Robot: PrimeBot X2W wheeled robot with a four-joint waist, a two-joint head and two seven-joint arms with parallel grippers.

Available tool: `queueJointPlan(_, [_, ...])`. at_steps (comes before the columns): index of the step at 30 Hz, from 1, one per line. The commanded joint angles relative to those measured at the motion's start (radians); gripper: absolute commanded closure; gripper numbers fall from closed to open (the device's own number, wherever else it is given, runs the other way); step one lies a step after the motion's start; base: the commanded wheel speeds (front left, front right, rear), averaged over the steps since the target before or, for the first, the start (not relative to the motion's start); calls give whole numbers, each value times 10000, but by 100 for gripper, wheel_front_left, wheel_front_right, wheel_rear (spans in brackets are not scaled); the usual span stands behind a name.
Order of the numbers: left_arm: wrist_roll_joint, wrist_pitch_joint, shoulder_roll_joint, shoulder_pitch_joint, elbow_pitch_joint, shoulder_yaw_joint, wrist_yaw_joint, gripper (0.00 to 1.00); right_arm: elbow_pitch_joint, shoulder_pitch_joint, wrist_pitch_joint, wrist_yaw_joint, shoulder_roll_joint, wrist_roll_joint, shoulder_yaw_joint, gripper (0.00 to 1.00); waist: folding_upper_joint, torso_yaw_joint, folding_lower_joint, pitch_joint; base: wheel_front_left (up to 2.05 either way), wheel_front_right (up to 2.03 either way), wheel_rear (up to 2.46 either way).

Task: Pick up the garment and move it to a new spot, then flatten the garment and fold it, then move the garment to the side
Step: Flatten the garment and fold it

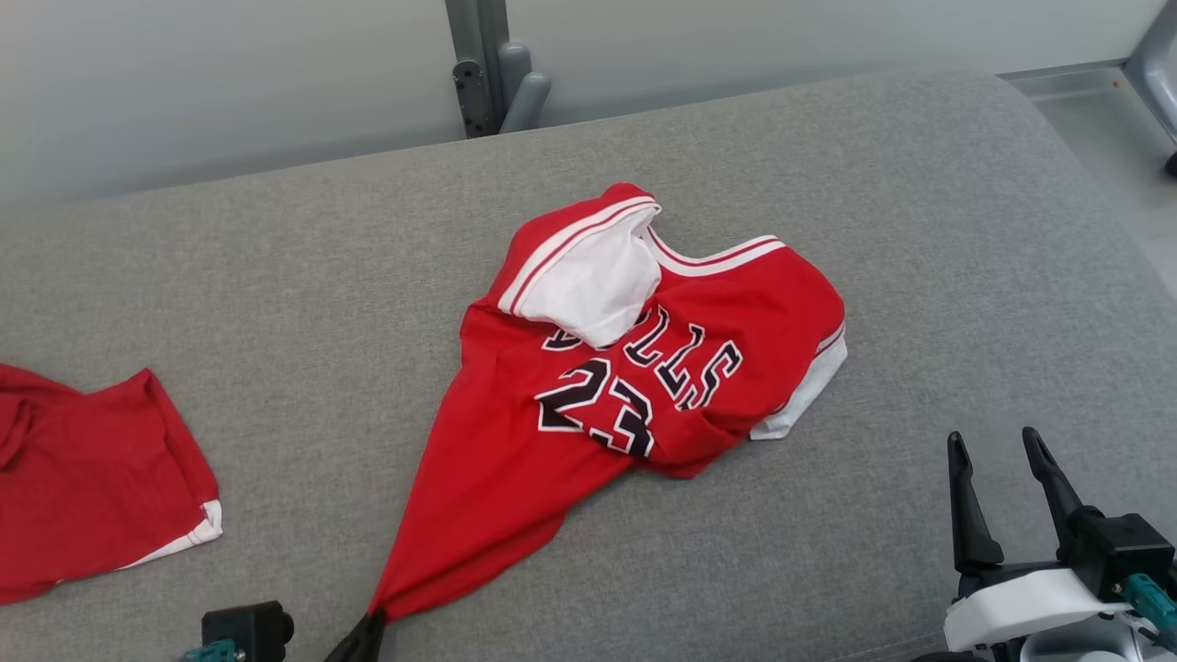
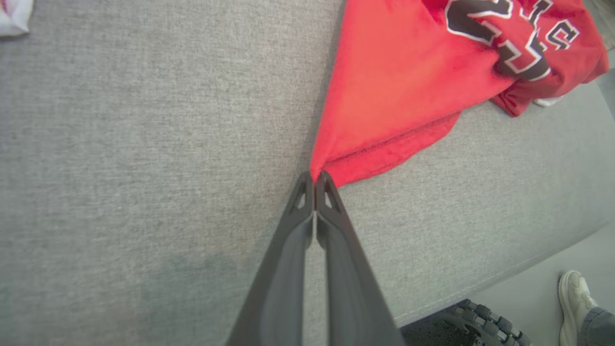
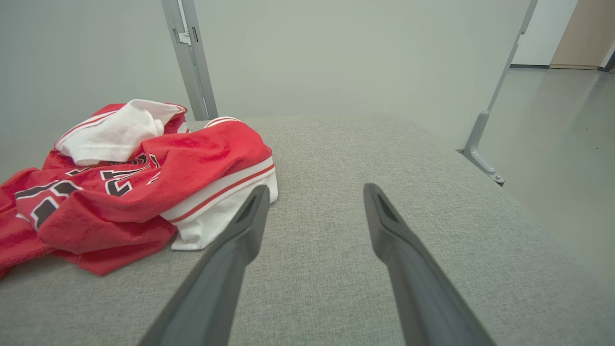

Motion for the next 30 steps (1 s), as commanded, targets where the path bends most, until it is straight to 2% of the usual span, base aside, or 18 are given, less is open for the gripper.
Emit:
queueJointPlan(1, [194,32,216,218,-121,-5,211,100,16,-46,-31,-7,-22,1,6,0,0,244,-1,2,0,0,0])
queueJointPlan(5, [200,43,290,702,-284,-45,507,100,24,-62,-31,-7,-33,-50,17,0,0,464,-1,-17,0,0,0])
queueJointPlan(11, [292,145,331,1047,59,-291,628,100,57,28,-31,-7,-96,-67,55,0,0,652,-1,-46,0,0,0])
queueJointPlan(13, [239,3,183,1009,70,-256,598,100,64,69,-31,-7,-126,-64,59,0,0,712,-1,-48,0,0,0])
queueJointPlan(14, [228,-97,107,944,61,-217,598,77,68,78,-31,-7,-132,-62,65,0,0,735,-1,-46,0,0,0])
queueJointPlan(15, [258,-171,59,866,30,-208,588,16,79,83,-31,-7,-134,-65,79,0,0,753,-1,-50,0,0,0])
queueJointPlan(16, [191,-193,-19,810,-4,-175,581,0,89,80,-31,-7,-131,-69,91,0,0,764,-1,-53,0,0,0])
queueJointPlan(19, [40,-131,-97,675,-126,-85,628,0,110,30,-31,-7,-131,-73,147,0,0,755,-1,-65,0,0,0])
queueJointPlan(25, [603,132,502,-4,-1114,164,1253,0,102,106,-31,-7,-197,-35,183,0,0,671,-1,-120,0,0,0])
queueJointPlan(28, [872,264,648,-506,-1546,169,1289,0,102,98,-31,-7,-217,-37,207,0,0,621,-1,-102,0,0,0])
queueJointPlan(30, [1128,436,523,-1159,-1669,13,1187,0,120,16,-31,-7,-219,-40,246,0,0,556,-1,-65,0,0,0])
